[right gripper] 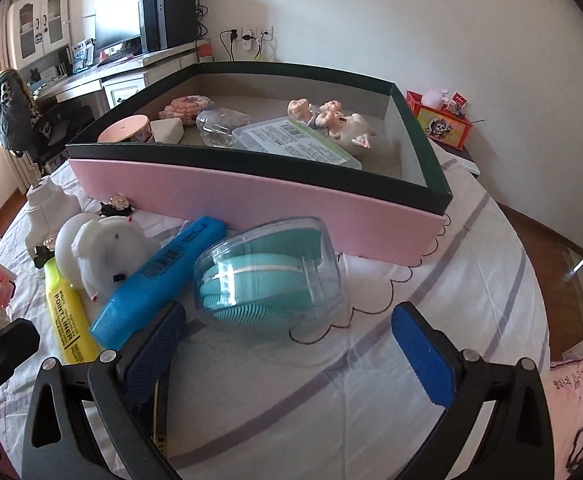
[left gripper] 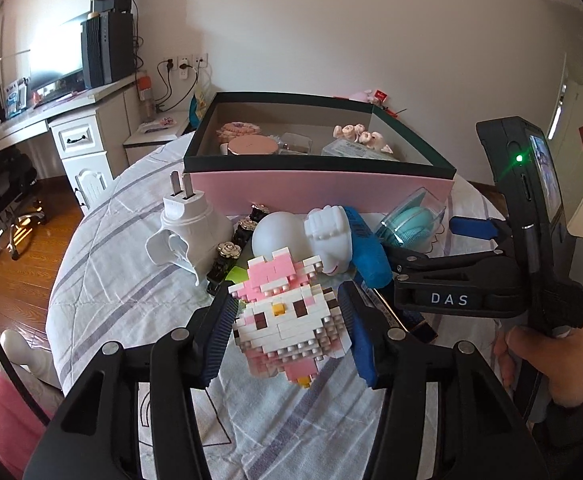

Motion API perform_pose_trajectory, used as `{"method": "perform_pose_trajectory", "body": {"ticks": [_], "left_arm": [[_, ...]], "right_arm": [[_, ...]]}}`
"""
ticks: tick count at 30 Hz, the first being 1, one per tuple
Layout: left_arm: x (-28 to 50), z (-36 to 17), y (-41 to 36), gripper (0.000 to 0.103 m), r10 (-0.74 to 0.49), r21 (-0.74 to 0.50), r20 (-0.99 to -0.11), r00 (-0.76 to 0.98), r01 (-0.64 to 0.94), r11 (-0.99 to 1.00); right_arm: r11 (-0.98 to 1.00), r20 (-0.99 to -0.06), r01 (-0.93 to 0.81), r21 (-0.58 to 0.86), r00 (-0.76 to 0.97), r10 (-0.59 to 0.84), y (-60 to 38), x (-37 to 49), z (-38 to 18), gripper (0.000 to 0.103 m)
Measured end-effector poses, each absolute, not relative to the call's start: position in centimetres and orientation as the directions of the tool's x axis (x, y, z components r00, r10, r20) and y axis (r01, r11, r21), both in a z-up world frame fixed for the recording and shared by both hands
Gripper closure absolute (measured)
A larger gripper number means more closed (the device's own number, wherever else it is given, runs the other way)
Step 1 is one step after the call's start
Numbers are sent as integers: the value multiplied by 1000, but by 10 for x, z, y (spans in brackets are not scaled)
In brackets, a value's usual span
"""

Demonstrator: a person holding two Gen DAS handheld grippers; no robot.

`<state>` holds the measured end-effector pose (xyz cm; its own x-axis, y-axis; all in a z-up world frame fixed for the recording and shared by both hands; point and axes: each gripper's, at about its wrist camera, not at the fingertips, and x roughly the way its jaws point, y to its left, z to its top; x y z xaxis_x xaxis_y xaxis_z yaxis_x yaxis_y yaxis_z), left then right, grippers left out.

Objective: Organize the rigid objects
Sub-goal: 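Grasp the pink-and-white block figure with the left tool while the right tool grasps the teal clear case, then carry the block figure and teal case over the pink box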

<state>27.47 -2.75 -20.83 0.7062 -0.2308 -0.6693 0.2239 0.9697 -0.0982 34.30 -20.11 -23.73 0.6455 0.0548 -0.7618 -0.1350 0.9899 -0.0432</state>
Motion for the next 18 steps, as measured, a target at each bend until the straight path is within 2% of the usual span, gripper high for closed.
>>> {"method": "perform_pose_trajectory", "body": {"ticks": [2,4,5,10,15,18], "left_arm": [[279,-209,-27,50,-224,-93,-672,706,220,971],[282,-209,-27,50,-223,-93,-673,705,219,971],[284,-210,-28,50,-224,-93,-673,705,220,971],[280,-206,-31,50,-212,-82,-666,715,213,974],[265,-185,-27,50,-176,-60,-609,773,176,983],[250,-163,-28,50,-159,-48,-542,825,158,986]], "right_arm": [[990,-765,-139,-25,640,71,-204,349,-239,5],[986,-776,-166,-1,622,104,-204,353,-242,24],[982,-774,-187,5,621,122,-202,353,-241,29],[978,-754,-208,17,640,149,-203,347,-237,30],[984,-635,-165,66,754,169,-212,301,-208,30],[986,-542,-141,85,824,164,-213,266,-185,30]]}}
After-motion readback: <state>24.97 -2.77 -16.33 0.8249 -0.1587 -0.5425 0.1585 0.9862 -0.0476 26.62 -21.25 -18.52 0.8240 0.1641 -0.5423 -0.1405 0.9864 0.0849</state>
